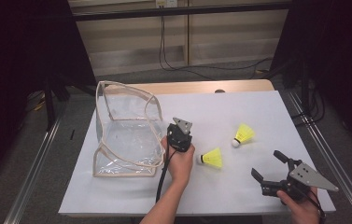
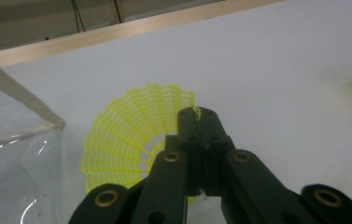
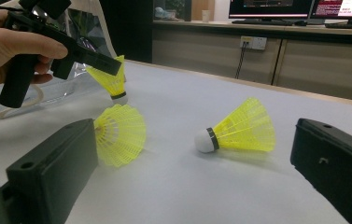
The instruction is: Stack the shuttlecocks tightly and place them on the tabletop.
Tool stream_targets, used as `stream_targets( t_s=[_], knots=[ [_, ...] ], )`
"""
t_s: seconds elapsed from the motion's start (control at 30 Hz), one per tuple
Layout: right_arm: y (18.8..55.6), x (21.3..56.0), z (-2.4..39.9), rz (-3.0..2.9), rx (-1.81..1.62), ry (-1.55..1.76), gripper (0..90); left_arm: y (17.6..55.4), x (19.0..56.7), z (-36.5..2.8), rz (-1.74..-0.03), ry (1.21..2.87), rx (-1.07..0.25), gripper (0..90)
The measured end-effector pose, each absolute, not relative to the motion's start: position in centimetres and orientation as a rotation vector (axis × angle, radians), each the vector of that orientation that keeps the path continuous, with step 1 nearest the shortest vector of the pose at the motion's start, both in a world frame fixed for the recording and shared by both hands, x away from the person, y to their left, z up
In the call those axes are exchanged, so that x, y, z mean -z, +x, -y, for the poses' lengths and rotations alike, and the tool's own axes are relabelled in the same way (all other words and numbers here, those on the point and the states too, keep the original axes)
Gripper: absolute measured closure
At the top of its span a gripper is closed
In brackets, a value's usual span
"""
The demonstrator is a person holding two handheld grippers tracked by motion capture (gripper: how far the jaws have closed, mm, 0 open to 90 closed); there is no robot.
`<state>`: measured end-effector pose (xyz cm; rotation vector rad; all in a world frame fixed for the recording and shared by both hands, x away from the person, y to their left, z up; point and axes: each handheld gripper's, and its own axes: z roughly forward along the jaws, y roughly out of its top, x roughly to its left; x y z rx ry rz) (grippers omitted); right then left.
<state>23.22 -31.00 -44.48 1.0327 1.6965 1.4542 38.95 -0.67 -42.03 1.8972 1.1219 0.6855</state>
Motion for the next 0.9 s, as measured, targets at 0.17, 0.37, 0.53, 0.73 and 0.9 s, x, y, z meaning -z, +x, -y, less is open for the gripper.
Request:
stream_targets(
  t_s=[0.17,0.37,0.53,0.73,0.9],
  knots=[
    [23.2,44.5,31.0,-1.702,-1.452,1.03,0.4,39.4,42.3,2.0,-1.084,1.893,-0.62,79.1],
    [23.3,44.6,31.2,-1.696,-1.457,1.041,0.4,39.9,42.0,3.7,-1.049,1.883,-0.574,71.8],
    [23.3,44.6,31.2,-1.701,-1.46,1.039,0.4,40.3,41.9,4.5,-1.033,1.881,-0.519,70.2],
    [23.3,44.6,31.2,-1.703,-1.46,1.036,0.4,40.7,42.2,4.6,-1.044,1.883,-0.48,77.3],
    [23.3,44.6,31.2,-1.704,-1.459,1.036,0.6,40.8,42.0,4.8,-1.04,1.862,-0.475,82.8]
  ],
)
